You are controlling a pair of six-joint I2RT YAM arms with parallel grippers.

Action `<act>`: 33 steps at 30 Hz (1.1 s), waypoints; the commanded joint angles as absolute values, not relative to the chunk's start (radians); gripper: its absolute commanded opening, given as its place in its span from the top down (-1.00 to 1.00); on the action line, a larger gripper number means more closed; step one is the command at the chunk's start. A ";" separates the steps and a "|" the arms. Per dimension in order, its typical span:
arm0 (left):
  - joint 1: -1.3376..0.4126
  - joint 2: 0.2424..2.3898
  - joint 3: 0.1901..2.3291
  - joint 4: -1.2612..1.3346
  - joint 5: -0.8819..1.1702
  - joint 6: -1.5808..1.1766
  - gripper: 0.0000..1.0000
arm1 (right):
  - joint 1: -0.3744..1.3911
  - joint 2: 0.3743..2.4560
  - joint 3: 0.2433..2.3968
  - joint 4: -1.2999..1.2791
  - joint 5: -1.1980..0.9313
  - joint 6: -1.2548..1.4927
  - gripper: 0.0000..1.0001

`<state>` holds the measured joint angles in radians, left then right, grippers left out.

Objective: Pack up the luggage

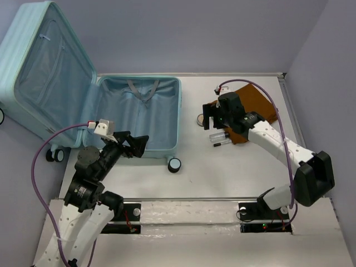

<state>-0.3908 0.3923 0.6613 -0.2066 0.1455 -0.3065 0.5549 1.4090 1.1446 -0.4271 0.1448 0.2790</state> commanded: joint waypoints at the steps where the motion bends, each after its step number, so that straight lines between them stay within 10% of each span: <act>1: -0.388 0.364 0.657 -0.146 0.172 -0.285 -0.98 | 0.540 1.515 1.261 -0.419 0.155 0.244 -0.95; 33: -0.380 0.371 0.638 -0.121 0.219 -0.287 -0.98 | 0.500 2.043 1.540 -0.425 0.189 0.233 -0.70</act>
<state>-0.3904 0.3660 0.6434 -0.1757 0.1925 -0.3035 0.5041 2.0178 1.4715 -0.4431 0.1871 0.2424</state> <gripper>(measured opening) 0.989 0.852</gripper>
